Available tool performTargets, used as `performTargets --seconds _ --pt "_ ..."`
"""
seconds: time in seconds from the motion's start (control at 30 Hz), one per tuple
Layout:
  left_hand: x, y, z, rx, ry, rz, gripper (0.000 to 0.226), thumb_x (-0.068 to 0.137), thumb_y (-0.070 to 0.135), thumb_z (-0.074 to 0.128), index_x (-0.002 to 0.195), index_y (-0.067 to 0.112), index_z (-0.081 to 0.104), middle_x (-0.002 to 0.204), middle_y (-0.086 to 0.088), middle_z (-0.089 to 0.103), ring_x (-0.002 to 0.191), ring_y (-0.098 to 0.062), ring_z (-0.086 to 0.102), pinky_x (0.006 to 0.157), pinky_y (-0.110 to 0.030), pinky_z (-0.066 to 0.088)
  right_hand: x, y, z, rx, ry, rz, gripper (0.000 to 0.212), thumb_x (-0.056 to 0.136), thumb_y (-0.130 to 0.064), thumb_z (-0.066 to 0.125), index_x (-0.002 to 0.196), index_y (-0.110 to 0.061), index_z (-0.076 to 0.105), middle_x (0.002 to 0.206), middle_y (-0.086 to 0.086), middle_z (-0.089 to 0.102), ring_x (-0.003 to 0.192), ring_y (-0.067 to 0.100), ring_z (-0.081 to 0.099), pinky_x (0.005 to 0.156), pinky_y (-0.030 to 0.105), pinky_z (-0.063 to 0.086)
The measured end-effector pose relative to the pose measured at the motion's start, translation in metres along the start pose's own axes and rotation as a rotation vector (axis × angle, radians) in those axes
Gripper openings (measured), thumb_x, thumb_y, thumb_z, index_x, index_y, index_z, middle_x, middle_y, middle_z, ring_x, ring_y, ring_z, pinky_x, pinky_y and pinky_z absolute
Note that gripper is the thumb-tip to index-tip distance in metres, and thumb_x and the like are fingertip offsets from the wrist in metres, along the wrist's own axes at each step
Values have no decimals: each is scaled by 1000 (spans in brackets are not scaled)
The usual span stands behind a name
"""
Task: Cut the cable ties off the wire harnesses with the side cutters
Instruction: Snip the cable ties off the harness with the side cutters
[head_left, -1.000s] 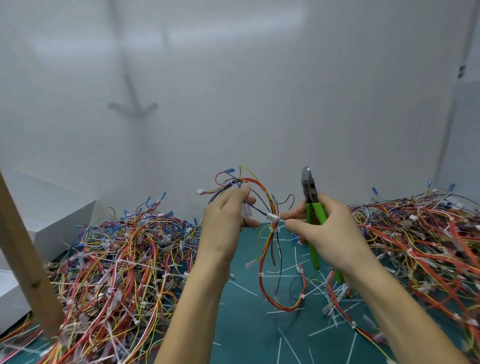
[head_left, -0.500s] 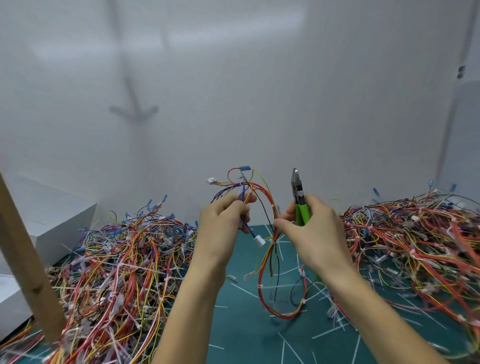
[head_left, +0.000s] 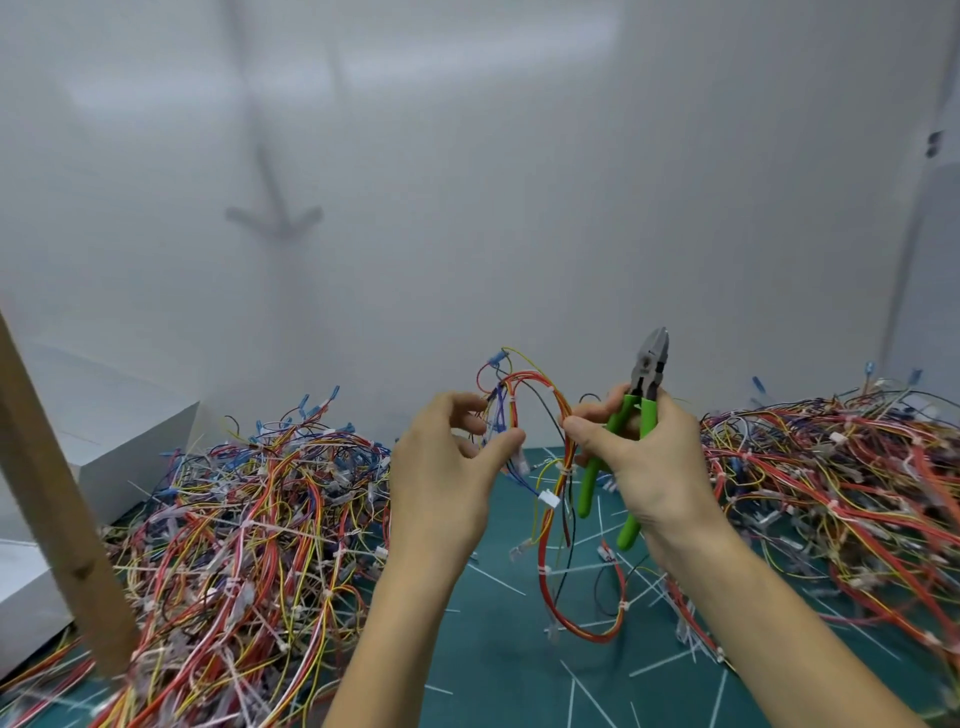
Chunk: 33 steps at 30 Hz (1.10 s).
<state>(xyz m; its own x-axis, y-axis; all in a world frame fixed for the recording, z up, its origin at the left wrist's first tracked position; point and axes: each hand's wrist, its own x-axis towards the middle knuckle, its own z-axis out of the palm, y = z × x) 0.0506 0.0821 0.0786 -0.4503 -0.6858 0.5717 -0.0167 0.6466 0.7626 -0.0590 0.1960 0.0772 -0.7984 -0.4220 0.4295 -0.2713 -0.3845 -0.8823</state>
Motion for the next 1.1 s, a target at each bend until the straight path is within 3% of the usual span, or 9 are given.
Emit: performTargets --seconds 0.1,0.23,0.4,0.53,0.63,0.8,1.0,1.1 --pt "-6 6 -1 12 35 182 29 79 20 79 100 30 62 83 13 61 65 -4 58 60 -19 45 1 0 0 0 28 -13 27 80 5 75 92 -7 54 73 0 70 68 15 70 60 23 59" --pt "-11 12 -2 223 -85 418 19 89 19 68 102 33 66 97 18 63 84 -2 58 68 -25 47 2 0 1 -1 39 -29 30 79 4 76 92 -8 53 74 3 71 71 18 72 62 23 59" --pt "-15 14 3 344 -148 319 15 93 45 55 105 39 63 96 24 63 93 2 53 75 -24 46 0 -2 4 -15 31 -91 32 79 3 77 87 -15 52 72 1 71 74 17 71 70 25 59" --pt "-15 11 6 416 -236 288 27 89 51 59 113 38 63 108 23 63 103 0 50 83 -26 46 -1 -3 5 -9 58 -96 33 78 4 77 87 -15 52 75 7 69 73 18 71 71 28 61" --pt "-16 10 11 478 -269 289 24 90 50 60 108 35 65 103 21 64 101 -5 50 82 -31 47 -1 -6 7 22 58 -82 32 78 4 77 89 -11 52 75 9 65 67 15 69 66 26 60" --pt "-16 3 14 192 -287 176 7 89 31 67 95 31 67 86 17 68 80 -1 59 71 -25 47 2 -10 6 23 18 -52 30 79 5 76 88 -10 52 76 16 67 66 22 66 68 37 60" --pt "-13 -5 17 -124 -296 -41 13 87 16 69 98 24 66 84 7 68 71 -8 54 72 -27 49 0 -6 -3 53 -42 -78 21 85 -4 73 89 -12 53 92 8 76 75 26 70 71 30 61" --pt "-11 -9 14 -311 -274 -136 10 87 9 69 91 17 66 84 -1 67 73 -9 53 67 -16 45 -2 -3 -7 -11 -40 -54 15 88 -11 71 87 -11 56 89 13 74 67 24 67 65 29 59"
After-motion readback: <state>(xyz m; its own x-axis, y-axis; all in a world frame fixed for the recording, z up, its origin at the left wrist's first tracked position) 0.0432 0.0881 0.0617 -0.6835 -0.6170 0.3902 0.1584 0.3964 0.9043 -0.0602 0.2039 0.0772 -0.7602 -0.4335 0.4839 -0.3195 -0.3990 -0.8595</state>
